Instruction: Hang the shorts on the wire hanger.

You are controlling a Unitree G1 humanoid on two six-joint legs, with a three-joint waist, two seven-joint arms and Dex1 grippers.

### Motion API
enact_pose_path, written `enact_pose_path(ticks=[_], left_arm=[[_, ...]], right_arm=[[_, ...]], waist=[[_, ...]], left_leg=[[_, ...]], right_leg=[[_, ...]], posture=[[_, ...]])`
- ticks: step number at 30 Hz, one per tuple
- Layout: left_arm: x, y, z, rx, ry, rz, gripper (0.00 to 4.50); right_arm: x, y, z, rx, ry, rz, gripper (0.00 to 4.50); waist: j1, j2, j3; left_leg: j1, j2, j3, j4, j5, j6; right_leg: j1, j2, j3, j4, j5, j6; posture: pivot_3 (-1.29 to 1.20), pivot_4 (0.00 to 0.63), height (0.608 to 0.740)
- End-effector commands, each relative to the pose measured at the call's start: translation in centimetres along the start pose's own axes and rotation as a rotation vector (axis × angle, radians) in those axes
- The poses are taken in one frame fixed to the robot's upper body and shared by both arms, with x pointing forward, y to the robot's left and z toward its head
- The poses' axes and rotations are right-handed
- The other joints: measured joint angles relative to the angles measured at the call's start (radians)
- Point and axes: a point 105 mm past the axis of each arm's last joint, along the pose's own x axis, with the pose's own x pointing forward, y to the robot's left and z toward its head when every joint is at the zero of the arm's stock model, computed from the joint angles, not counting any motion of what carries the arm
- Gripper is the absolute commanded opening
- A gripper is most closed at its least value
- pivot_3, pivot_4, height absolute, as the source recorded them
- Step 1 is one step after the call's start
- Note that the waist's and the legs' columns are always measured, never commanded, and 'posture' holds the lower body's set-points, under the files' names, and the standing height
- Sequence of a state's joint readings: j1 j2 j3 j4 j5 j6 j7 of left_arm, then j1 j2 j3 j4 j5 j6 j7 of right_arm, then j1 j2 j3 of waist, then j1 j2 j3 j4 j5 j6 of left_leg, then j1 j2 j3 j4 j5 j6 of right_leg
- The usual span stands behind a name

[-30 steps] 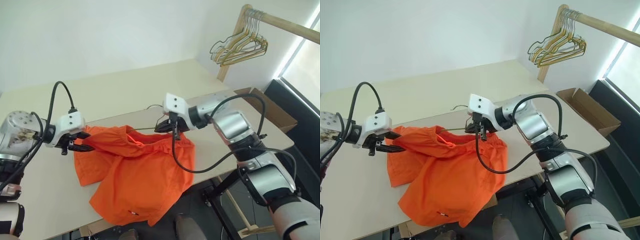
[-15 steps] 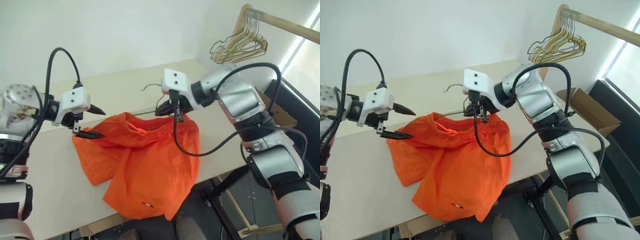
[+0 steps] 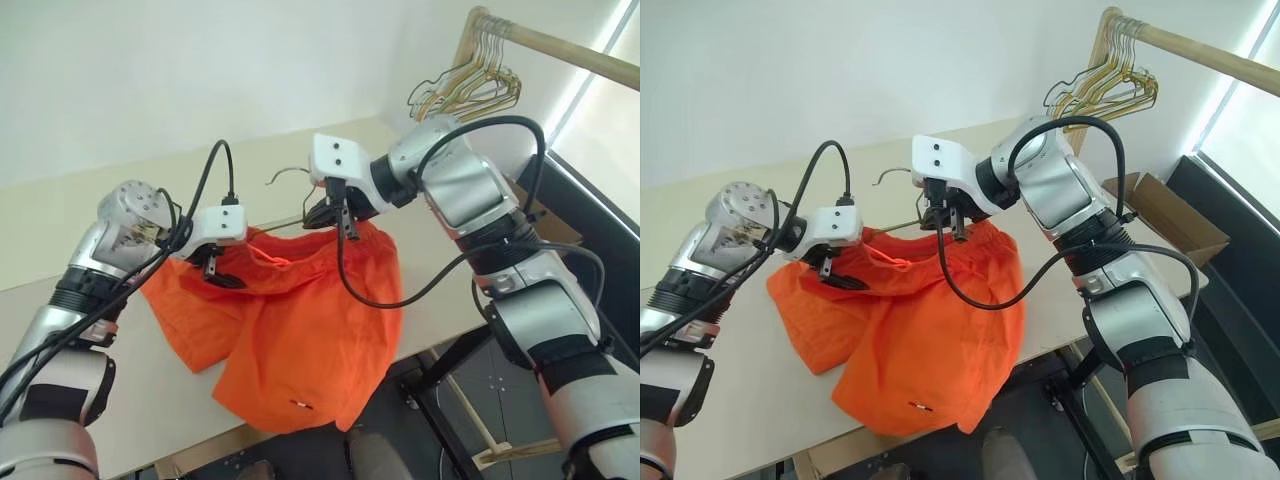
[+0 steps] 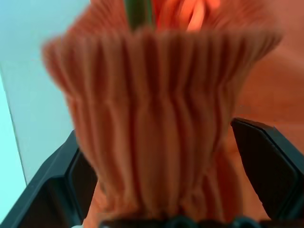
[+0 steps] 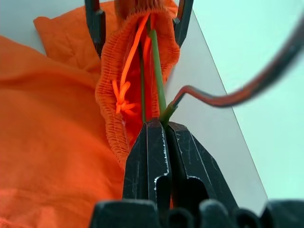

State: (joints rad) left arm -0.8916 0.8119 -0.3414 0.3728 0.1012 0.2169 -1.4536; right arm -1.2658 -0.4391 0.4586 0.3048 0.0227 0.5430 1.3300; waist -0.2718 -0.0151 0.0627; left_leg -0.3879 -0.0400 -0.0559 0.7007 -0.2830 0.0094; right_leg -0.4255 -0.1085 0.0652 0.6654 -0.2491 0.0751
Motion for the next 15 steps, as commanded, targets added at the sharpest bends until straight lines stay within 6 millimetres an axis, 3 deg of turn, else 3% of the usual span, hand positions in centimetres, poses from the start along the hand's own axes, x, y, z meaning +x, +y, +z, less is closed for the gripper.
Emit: enact_pose_path(ticks=[1,10,13,15], left_arm=[[-0.9,1.3,0.9,0.026,-0.011,0.073,3.24],[-1.4,1.6,1.1,-0.009,-0.054,0.100,0.21],[-1.7,1.7,1.2,-0.021,-0.064,0.111,0.06],[-2.0,1.8,1.2,-0.035,-0.076,0.120,0.00]], right_arm=[[-0.9,-0.4,1.7,-0.058,-0.029,-0.029,0.00],[-0.9,-0.4,1.4,-0.059,-0.024,-0.047,0.00],[-0.9,-0.4,1.3,-0.091,-0.036,-0.058,0.00],[-0.9,-0.4,1.0,-0.110,-0.032,-0.066,0.56]], waist=[[-0.005,0.000,0.000],[-0.018,0.000,0.000],[-0.018,0.000,0.000],[-0.018,0.000,0.000]], left_leg=[[0.000,0.000,0.000,0.000,0.000,0.000],[0.000,0.000,0.000,0.000,0.000,0.000],[0.000,0.000,0.000,0.000,0.000,0.000],[0.000,0.000,0.000,0.000,0.000,0.000]], right_leg=[[0.000,0.000,0.000,0.000,0.000,0.000],[0.000,0.000,0.000,0.000,0.000,0.000],[0.000,0.000,0.000,0.000,0.000,0.000],[0.000,0.000,0.000,0.000,0.000,0.000]], posture=[[-0.18,0.000,0.740],[-0.17,0.000,0.740],[-0.17,0.000,0.740],[-0.18,0.000,0.740]])
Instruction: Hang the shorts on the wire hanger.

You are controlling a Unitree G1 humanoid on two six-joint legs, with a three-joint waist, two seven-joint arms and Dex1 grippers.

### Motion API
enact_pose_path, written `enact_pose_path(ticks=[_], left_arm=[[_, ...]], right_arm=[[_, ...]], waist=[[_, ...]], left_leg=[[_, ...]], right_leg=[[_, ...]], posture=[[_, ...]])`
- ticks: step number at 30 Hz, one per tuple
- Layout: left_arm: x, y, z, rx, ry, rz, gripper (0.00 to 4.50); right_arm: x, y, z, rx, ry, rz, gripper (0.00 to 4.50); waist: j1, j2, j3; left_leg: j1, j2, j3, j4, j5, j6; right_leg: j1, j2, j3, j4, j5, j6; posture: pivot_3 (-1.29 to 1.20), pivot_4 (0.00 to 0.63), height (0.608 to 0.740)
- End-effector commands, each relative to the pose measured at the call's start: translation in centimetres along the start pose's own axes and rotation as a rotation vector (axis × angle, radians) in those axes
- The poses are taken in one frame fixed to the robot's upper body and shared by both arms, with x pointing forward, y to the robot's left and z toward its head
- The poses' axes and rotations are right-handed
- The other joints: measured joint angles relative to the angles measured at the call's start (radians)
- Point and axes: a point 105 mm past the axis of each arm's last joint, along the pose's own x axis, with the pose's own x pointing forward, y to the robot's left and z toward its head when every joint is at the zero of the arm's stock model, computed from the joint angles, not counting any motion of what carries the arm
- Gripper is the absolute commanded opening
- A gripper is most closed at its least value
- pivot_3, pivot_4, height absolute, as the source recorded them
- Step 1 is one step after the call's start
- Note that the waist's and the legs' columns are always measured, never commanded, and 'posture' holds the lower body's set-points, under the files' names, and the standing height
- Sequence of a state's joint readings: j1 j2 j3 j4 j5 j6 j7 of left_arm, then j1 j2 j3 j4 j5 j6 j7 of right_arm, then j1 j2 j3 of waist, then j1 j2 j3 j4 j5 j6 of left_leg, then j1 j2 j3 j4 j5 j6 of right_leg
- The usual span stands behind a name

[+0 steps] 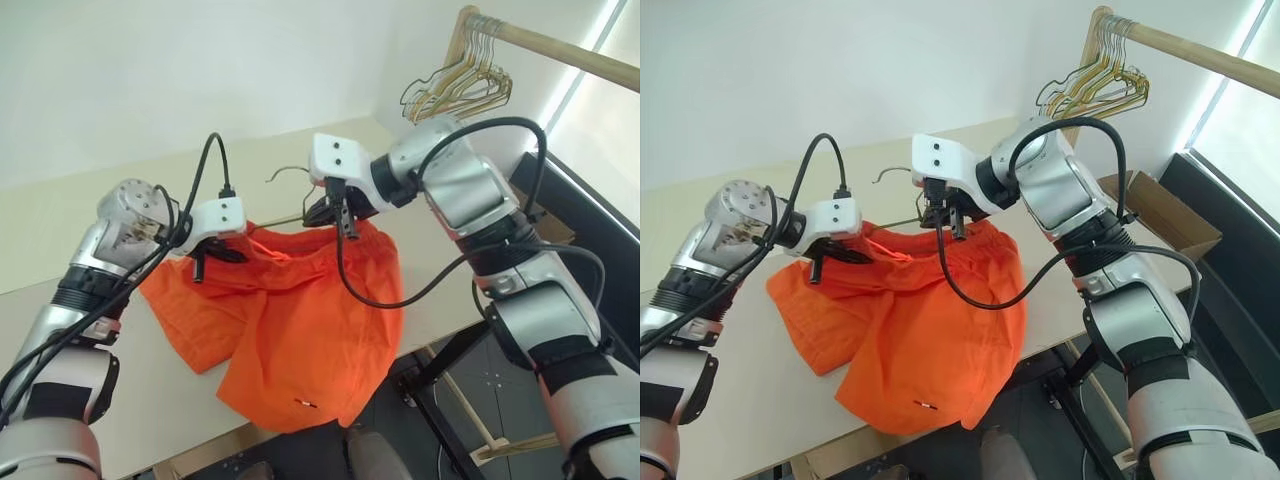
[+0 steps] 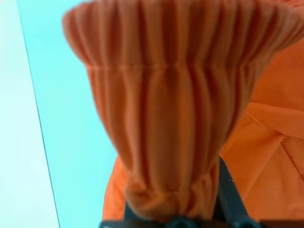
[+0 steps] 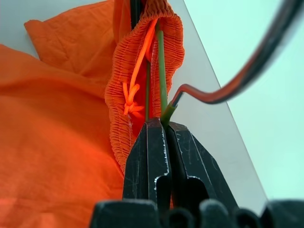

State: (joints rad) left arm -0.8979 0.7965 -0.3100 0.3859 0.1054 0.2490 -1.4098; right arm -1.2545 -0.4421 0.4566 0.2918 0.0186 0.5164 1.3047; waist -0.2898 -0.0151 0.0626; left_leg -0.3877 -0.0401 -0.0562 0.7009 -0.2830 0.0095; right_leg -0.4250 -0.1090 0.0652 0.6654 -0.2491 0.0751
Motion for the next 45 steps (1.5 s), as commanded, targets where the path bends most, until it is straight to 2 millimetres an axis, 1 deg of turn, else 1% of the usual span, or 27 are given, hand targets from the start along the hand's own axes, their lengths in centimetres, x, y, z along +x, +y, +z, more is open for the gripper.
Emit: enact_pose_path(ticks=[1,3,4,6,7,8,9,11,12,14,16,17,19,21,24,26,30,33,35,38,41,45], left_arm=[[-1.7,1.0,1.2,-0.001,-0.064,0.056,0.00],[-1.8,1.0,1.2,-0.015,-0.071,0.057,0.00],[-1.9,1.1,1.2,-0.020,-0.073,0.058,0.00],[-1.9,1.0,0.9,-0.025,-0.068,0.055,0.00],[-1.9,0.9,0.8,-0.029,-0.066,0.054,0.00],[-1.9,0.9,0.7,-0.033,-0.064,0.053,0.00],[-1.9,0.8,0.6,-0.040,-0.064,0.051,0.00],[-1.9,0.6,0.4,-0.050,-0.064,0.049,0.00],[-1.9,0.6,0.3,-0.053,-0.064,0.049,0.00],[-1.9,0.5,0.2,-0.057,-0.064,0.050,0.00],[-2.0,0.5,0.2,-0.063,-0.067,0.052,0.00],[-2.0,0.5,0.2,-0.065,-0.069,0.054,0.00],[-2.1,0.5,0.2,-0.067,-0.072,0.057,0.00],[-2.1,0.6,0.3,-0.067,-0.075,0.061,0.00],[-2.2,0.7,0.4,-0.062,-0.077,0.061,0.00],[-2.3,0.7,0.5,-0.058,-0.079,0.061,0.00],[-2.4,0.8,0.7,-0.052,-0.083,0.063,0.00],[-2.4,0.6,0.8,-0.048,-0.086,0.059,0.00],[-2.4,0.5,0.8,-0.046,-0.087,0.059,0.00],[-2.5,0.5,0.8,-0.047,-0.085,0.062,0.00],[-2.6,0.4,0.6,-0.051,-0.083,0.063,0.00],[-2.7,0.2,0.5,-0.056,-0.084,0.062,0.00]], right_arm=[[-0.9,-0.4,0.9,-0.085,-0.025,-0.047,0.79],[-1.1,-0.6,0.7,-0.084,-0.020,-0.065,1.51],[-1.2,-0.7,0.7,-0.082,-0.020,-0.071,1.78],[-2.0,-1.3,0.6,-0.057,-0.029,-0.102,2.49],[-2.9,-1.8,0.4,-0.036,-0.033,-0.132,2.88],[-3.5,-2.1,0.3,-0.023,-0.035,-0.152,3.16],[-4.4,-2.4,0.1,-0.009,-0.037,-0.175,3.58],[-6.5,-2.7,-0.3,0.026,-0.048,-0.214,4.29],[-7.5,-2.8,-0.5,0.046,-0.053,-0.229,4.48],[-8.6,-2.5,-1.1,0.071,-0.046,-0.241,4.48],[-9.2,-1.2,-2.5,0.093,0.001,-0.193,4.48],[-9.0,-0.4,-3.2,0.108,0.021,-0.163,4.48],[-8.0,0.8,-4.9,0.114,0.097,-0.135,4.48],[-6.7,1.4,-6.3,0.123,0.155,-0.124,4.48],[-4.9,0.9,-7.7,0.153,0.209,-0.155,4.48],[-3.9,0.6,-7.9,0.171,0.214,-0.152,4.48],[-2.2,0.2,-7.3,0.176,0.196,-0.136,4.48],[-1.3,0.0,-6.7,0.181,0.175,-0.099,4.48],[-0.8,0.1,-6.8,0.174,0.180,-0.077,4.48],[-0.4,0.3,-7.0,0.147,0.193,-0.049,4.00],[-0.5,0.6,-7.0,0.115,0.201,-0.028,3.01],[-0.5,0.6,-8.4,0.101,0.259,-0.040,1.54]], waist=[[0.000,0.000,0.000],[0.000,0.000,0.000],[0.000,0.000,0.000],[0.000,0.000,0.000],[0.000,0.000,0.000],[0.000,0.000,0.000],[0.001,0.000,0.000],[0.001,0.000,0.000],[0.002,0.000,0.000],[0.001,0.000,0.000],[0.001,0.000,0.000],[0.001,0.000,0.000],[-0.001,0.000,0.000],[-0.004,0.000,0.000],[-0.006,0.001,-0.001],[-0.006,0.001,-0.001],[-0.001,0.001,-0.001],[0.000,0.001,-0.001],[0.001,0.001,-0.001],[0.001,0.001,-0.001],[0.001,0.001,-0.001],[0.001,0.001,-0.001]], left_leg=[[0.000,0.000,0.000,0.000,0.000,0.000],[0.000,0.000,0.000,0.000,0.000,0.000],[0.000,0.000,0.000,0.000,0.000,0.000],[0.000,0.000,0.000,0.000,0.000,0.000],[0.000,0.000,0.000,0.000,0.000,0.000],[0.000,0.000,0.000,0.000,0.000,0.000],[0.000,0.000,0.000,0.000,0.000,0.000],[0.000,0.000,0.000,0.000,0.000,0.000],[-0.001,-0.001,0.000,0.000,0.000,0.000],[-0.001,-0.001,0.000,0.000,0.000,0.000],[-0.001,-0.001,0.000,0.000,0.000,0.001],[0.000,0.000,0.000,0.000,0.000,0.001],[0.000,0.000,0.000,0.000,-0.001,0.001],[0.001,0.000,0.000,0.000,-0.001,0.001],[0.002,0.000,0.001,0.000,-0.001,0.001],[0.002,0.000,0.001,-0.001,-0.001,0.001],[0.001,-0.001,0.001,0.000,0.000,0.001],[0.000,-0.001,0.001,0.000,0.000,0.001],[0.000,-0.001,0.000,0.000,0.000,0.001],[0.001,-0.001,0.000,0.000,0.000,0.001],[0.000,-0.001,0.000,0.000,0.000,0.001],[0.001,-0.001,0.000,0.000,0.000,0.001]], right_leg=[[0.000,0.000,0.000,0.000,0.000,0.000],[0.000,0.000,0.000,0.000,0.000,0.000],[0.000,0.000,0.000,0.000,0.000,0.000],[0.000,0.000,0.000,0.000,0.000,0.000],[0.000,0.000,0.000,0.000,0.000,0.000],[0.000,0.000,0.000,0.000,0.000,0.000],[0.000,0.000,0.000,0.000,0.000,0.000],[0.000,-0.001,0.000,0.000,0.000,0.000],[0.000,-0.001,0.000,0.000,0.000,0.000],[0.000,-0.001,0.000,-0.001,0.000,0.000],[0.000,-0.001,0.000,-0.001,0.000,0.000],[0.000,-0.001,0.000,-0.001,0.000,0.000],[0.001,-0.001,-0.001,-0.001,0.000,0.000],[0.002,-0.001,0.000,-0.001,0.000,0.000],[0.002,-0.001,0.001,0.001,0.000,0.000],[0.002,0.000,0.001,0.001,0.000,0.000],[0.001,-0.001,0.001,0.000,0.000,0.000],[0.001,-0.001,0.001,0.000,0.000,0.000],[0.001,-0.001,0.000,0.000,0.000,0.000],[0.002,-0.001,0.000,0.000,0.000,0.000],[0.001,-0.001,0.000,0.000,0.000,0.000],[0.001,-0.001,0.000,0.000,0.000,0.000]], posture=[[-0.18,0.000,0.740],[-0.18,0.000,0.740],[-0.18,0.000,0.740],[-0.18,0.000,0.740],[-0.18,0.000,0.740],[-0.19,0.000,0.740],[-0.19,0.000,0.740],[-0.19,0.000,0.740],[-0.19,0.006,0.740],[-0.19,0.011,0.740],[-0.19,0.016,0.740],[-0.19,0.017,0.740],[-0.19,0.018,0.740],[-0.20,0.017,0.740],[-0.20,0.014,0.740],[-0.19,0.012,0.740],[-0.18,0.012,0.740],[-0.17,0.013,0.740],[-0.17,0.015,0.740],[-0.16,0.017,0.740],[-0.15,0.019,0.740],[-0.15,0.021,0.740]])
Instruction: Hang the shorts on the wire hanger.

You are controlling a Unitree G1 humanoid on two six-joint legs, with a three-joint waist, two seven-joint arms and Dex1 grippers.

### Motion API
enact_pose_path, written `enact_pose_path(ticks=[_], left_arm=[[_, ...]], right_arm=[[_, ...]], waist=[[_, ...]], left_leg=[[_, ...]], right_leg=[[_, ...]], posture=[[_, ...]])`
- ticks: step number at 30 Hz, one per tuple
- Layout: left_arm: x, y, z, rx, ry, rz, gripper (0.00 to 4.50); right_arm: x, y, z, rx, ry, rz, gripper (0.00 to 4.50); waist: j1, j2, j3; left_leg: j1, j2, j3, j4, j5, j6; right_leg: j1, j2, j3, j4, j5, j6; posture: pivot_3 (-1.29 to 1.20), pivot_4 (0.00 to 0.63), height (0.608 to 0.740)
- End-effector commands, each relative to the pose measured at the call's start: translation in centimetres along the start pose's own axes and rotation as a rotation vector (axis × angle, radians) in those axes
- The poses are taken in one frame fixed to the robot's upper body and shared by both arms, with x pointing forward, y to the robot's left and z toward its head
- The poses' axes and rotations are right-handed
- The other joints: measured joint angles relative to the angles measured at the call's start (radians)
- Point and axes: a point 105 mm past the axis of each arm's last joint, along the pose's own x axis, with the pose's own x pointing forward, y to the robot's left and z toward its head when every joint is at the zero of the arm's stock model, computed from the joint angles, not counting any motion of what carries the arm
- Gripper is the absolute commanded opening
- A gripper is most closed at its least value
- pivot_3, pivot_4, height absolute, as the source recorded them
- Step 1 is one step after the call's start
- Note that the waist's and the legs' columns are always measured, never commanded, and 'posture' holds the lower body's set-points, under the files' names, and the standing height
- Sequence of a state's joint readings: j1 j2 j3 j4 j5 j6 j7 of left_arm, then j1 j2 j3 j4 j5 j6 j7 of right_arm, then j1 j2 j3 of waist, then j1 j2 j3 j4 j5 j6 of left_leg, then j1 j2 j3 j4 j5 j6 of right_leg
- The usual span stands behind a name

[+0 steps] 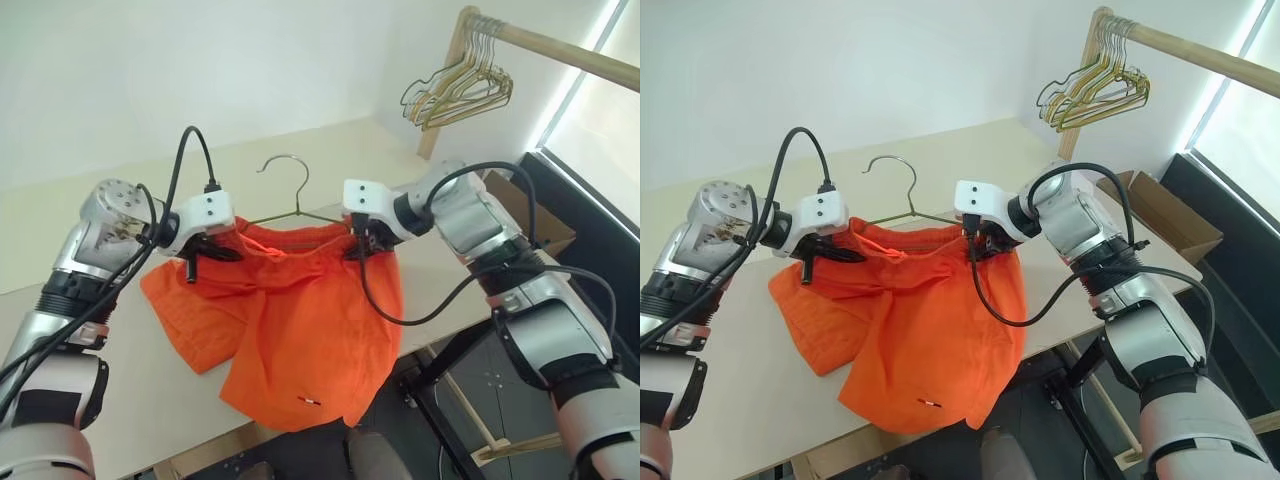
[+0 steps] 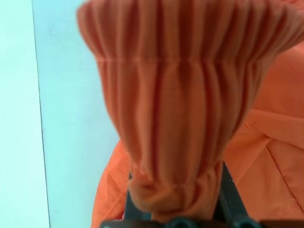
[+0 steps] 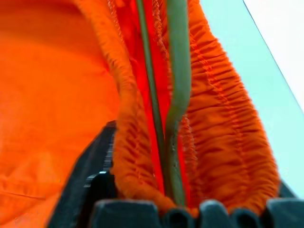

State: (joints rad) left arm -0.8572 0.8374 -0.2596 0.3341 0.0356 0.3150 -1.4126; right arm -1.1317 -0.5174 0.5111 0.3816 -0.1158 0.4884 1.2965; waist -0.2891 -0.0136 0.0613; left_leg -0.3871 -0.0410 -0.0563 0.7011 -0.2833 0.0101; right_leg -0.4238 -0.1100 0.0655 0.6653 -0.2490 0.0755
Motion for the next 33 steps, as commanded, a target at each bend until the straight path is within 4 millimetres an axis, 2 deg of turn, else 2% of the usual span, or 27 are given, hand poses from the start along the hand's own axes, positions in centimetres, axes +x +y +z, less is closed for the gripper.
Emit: enact_pose_path(ticks=[1,3,5,9,14,17,21,24,26,29,33], left_arm=[[-1.4,0.5,0.9,0.015,-0.035,0.041,0.00],[-1.4,0.4,0.9,0.013,-0.036,0.040,0.00],[-1.3,0.4,0.9,0.015,-0.037,0.038,0.00],[-1.3,0.2,1.1,0.037,-0.059,0.024,0.00],[-2.1,-0.2,1.8,0.072,-0.159,0.003,1.40],[-4.0,-0.1,2.4,0.031,-0.257,0.032,2.26],[-6.1,0.6,2.2,-0.009,-0.306,0.126,3.55],[-7.8,0.9,2.8,-0.036,-0.381,0.206,4.47],[-8.8,1.0,3.7,-0.059,-0.449,0.271,4.47],[-9.8,0.6,6.1,-0.123,-0.616,0.362,4.47],[-9.9,-1.9,9.0,-0.224,-0.830,0.309,4.47]], right_arm=[[-0.4,-0.5,-0.2,-0.036,0.025,-0.028,1.27],[-0.5,-0.6,-0.3,-0.029,0.022,-0.023,0.45],[-0.6,-0.6,-0.2,-0.024,0.017,-0.020,0.03],[-1.0,-0.6,0.0,-0.014,-0.001,-0.006,0.03],[-1.6,-0.1,0.5,0.010,-0.039,0.043,0.00],[-2.2,0.5,0.3,0.068,-0.069,0.075,0.00],[-2.6,1.6,-1.3,0.163,-0.060,0.097,0.00],[-3.1,2.7,-2.7,0.297,-0.070,0.103,0.00],[-3.6,3.3,-3.6,0.406,-0.081,0.085,0.00],[-4.5,3.8,-5.0,0.589,-0.099,0.010,0.00],[-6.8,3.5,-7.2,0.847,-0.116,-0.198,0.00]], waist=[[0.000,0.000,0.000],[0.000,0.000,0.000],[0.000,0.000,0.000],[0.000,0.000,0.000],[-0.001,0.000,0.000],[-0.001,0.000,0.000],[0.000,0.000,0.000],[0.006,0.000,-0.001],[0.013,0.000,-0.001],[0.027,0.000,-0.001],[0.040,0.000,-0.001]], left_leg=[[0.000,0.000,0.000,0.000,0.000,0.000],[0.000,0.000,0.000,0.000,0.000,0.000],[0.000,0.000,0.000,0.000,0.000,0.000],[0.000,0.000,0.000,0.000,0.000,0.000],[0.000,0.000,0.000,0.000,0.000,0.000],[0.000,0.000,0.000,0.000,0.000,0.000],[0.000,0.001,0.000,0.000,0.000,0.000],[0.000,0.000,-0.001,0.000,0.000,0.000],[0.000,0.000,-0.001,0.001,0.000,0.000],[-0.001,0.001,-0.001,0.000,0.000,0.001],[-0.001,0.001,-0.001,0.001,-0.001,0.001]], right_leg=[[0.000,0.000,0.000,0.000,0.000,0.000],[0.000,0.000,0.000,0.000,0.000,0.000],[0.000,0.000,0.000,0.000,0.000,0.000],[0.000,0.000,0.000,0.000,0.000,0.000],[0.000,0.000,0.000,0.000,0.000,0.000],[0.000,0.000,0.000,0.000,0.000,0.000],[0.000,0.000,0.000,0.000,0.000,0.000],[0.000,-0.001,0.000,0.000,0.000,0.000],[0.001,-0.001,-0.001,0.000,0.000,0.000],[0.000,-0.001,-0.001,-0.001,0.000,0.000],[0.001,-0.001,0.000,-0.001,0.000,0.000]], posture=[[-0.16,0.021,0.740],[-0.16,0.021,0.740],[-0.16,0.021,0.740],[-0.16,0.018,0.740],[-0.17,0.012,0.740],[-0.18,0.008,0.740],[-0.17,0.008,0.740],[-0.16,0.012,0.740],[-0.16,0.016,0.740],[-0.17,0.023,0.740],[-0.20,0.041,0.740]])
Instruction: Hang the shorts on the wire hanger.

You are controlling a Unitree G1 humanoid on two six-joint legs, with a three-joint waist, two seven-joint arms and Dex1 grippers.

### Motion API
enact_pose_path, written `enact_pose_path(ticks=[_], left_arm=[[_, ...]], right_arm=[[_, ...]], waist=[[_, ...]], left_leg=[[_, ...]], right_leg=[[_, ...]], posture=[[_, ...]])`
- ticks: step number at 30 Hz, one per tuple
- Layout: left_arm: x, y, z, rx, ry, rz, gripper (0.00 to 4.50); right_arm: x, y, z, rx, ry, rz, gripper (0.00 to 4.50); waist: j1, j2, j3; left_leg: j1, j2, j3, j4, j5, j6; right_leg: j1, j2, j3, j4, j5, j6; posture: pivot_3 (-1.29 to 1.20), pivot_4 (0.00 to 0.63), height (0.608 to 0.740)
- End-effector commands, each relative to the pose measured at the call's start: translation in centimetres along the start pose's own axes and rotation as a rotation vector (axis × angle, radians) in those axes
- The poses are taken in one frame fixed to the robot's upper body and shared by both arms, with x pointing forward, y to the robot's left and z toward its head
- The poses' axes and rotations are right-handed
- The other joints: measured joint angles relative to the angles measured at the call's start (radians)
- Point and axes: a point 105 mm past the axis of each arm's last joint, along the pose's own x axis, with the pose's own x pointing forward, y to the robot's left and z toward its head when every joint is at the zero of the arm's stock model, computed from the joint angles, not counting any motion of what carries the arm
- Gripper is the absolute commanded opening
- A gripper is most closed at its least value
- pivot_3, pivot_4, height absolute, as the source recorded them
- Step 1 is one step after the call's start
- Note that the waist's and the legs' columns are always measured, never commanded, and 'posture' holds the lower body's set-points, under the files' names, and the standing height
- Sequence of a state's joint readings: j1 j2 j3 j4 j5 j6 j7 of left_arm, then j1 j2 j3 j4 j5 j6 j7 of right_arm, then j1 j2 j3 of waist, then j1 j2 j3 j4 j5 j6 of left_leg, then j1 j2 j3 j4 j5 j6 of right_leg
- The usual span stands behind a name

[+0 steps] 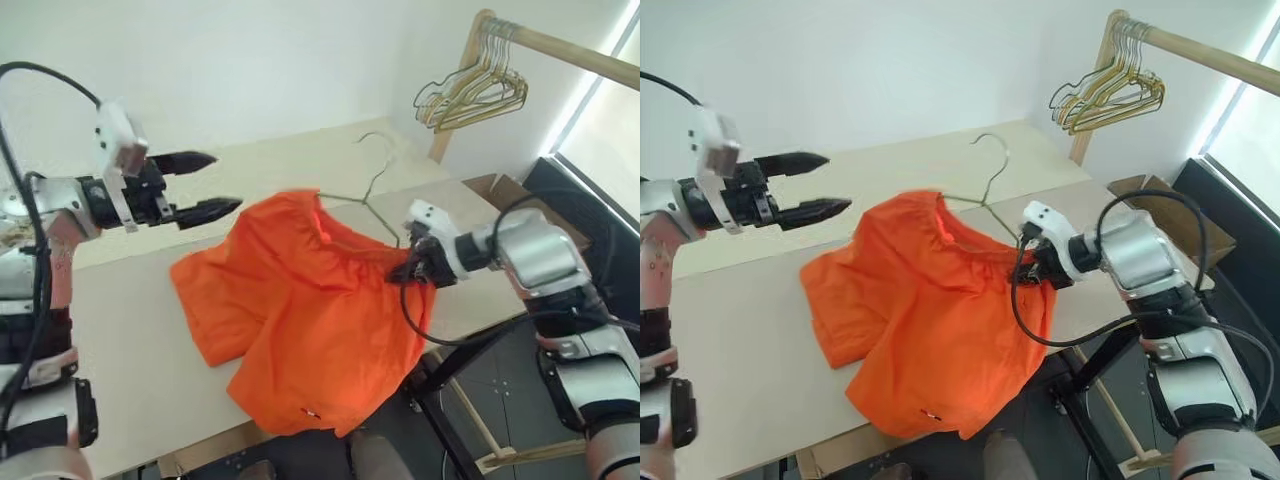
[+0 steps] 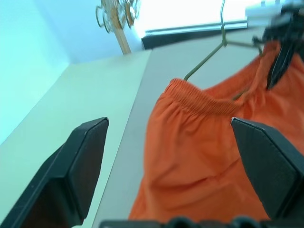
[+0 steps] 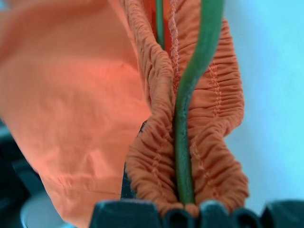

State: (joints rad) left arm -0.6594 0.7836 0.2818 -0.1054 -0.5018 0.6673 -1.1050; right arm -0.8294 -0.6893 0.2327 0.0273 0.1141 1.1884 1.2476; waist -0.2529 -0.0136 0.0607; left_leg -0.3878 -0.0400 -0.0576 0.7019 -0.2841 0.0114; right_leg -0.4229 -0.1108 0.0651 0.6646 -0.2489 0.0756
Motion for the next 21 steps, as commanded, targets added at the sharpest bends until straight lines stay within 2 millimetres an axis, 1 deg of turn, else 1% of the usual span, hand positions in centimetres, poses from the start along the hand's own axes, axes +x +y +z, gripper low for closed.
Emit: enact_pose_path(ticks=[1,3,5,9,11,15,18,19,21], left_arm=[[0.1,-2.4,2.7,-0.065,-0.150,-0.017,4.47],[0.9,-3.3,3.6,-0.131,-0.236,-0.020,4.47],[1.8,-4.0,4.3,-0.174,-0.302,-0.036,4.47],[3.0,-4.8,5.1,-0.218,-0.368,-0.044,4.47],[3.5,-5.2,5.6,-0.231,-0.403,-0.057,4.47],[3.9,-5.6,6.1,-0.242,-0.432,-0.077,4.47],[4.2,-5.6,6.1,-0.231,-0.424,-0.086,4.47],[4.2,-5.4,6.2,-0.226,-0.424,-0.085,4.47],[4.2,-5.2,6.4,-0.221,-0.426,-0.082,4.47]], right_arm=[[-3.3,-1.4,0.3,0.149,-0.117,-0.203,0.00],[-4.4,-2.4,-0.4,0.264,-0.146,-0.329,0.00],[-5.0,-3.1,-1.1,0.371,-0.170,-0.414,0.00],[-5.7,-3.8,-2.0,0.446,-0.226,-0.503,0.00],[-6.3,-4.3,-2.6,0.481,-0.252,-0.566,0.00],[-8.0,-5.4,-3.2,0.546,-0.304,-0.695,0.00],[-9.3,-6.3,-3.0,0.601,-0.355,-0.787,0.00],[-10.0,-6.9,-2.7,0.646,-0.390,-0.832,0.00],[-10.9,-7.6,-2.3,0.709,-0.431,-0.882,0.00]], waist=[[0.009,0.000,0.000],[0.018,0.000,0.000],[0.019,0.000,0.000],[0.008,0.000,0.000],[-0.003,0.001,0.000],[-0.041,0.001,0.000],[-0.070,0.001,-0.001],[-0.085,0.001,-0.001],[-0.109,0.001,-0.001]], left_leg=[[0.000,0.000,0.000,0.000,0.000,0.000],[0.000,0.000,0.000,0.000,0.000,0.000],[0.001,0.000,0.000,0.000,0.000,0.000],[0.002,0.000,0.001,-0.001,0.000,0.000],[0.001,-0.001,0.001,-0.001,0.000,0.000],[0.001,-0.002,0.002,-0.001,0.000,0.000],[0.002,-0.001,0.002,-0.001,0.000,0.001],[0.002,-0.001,0.002,-0.001,-0.001,0.001],[0.003,-0.001,0.004,-0.002,0.000,0.001]], right_leg=[[0.000,0.000,0.000,0.000,0.000,0.000],[0.001,0.000,0.000,0.000,0.000,0.000],[0.001,-0.001,0.001,-0.001,0.000,0.000],[0.003,0.000,0.001,-0.001,0.000,0.000],[0.002,-0.001,0.001,-0.001,0.000,0.000],[0.003,-0.001,0.002,-0.001,0.000,0.000],[0.004,-0.001,0.002,-0.001,0.000,0.000],[0.004,-0.001,0.002,-0.001,0.000,0.000],[0.005,-0.001,0.003,-0.002,0.000,0.000]], posture=[[-0.20,0.041,0.740],[-0.22,0.048,0.740],[-0.24,0.050,0.740],[-0.29,0.055,0.740],[-0.31,0.058,0.740],[-0.33,0.060,0.740],[-0.34,0.063,0.740],[-0.34,0.065,0.740],[-0.34,0.065,0.740]])
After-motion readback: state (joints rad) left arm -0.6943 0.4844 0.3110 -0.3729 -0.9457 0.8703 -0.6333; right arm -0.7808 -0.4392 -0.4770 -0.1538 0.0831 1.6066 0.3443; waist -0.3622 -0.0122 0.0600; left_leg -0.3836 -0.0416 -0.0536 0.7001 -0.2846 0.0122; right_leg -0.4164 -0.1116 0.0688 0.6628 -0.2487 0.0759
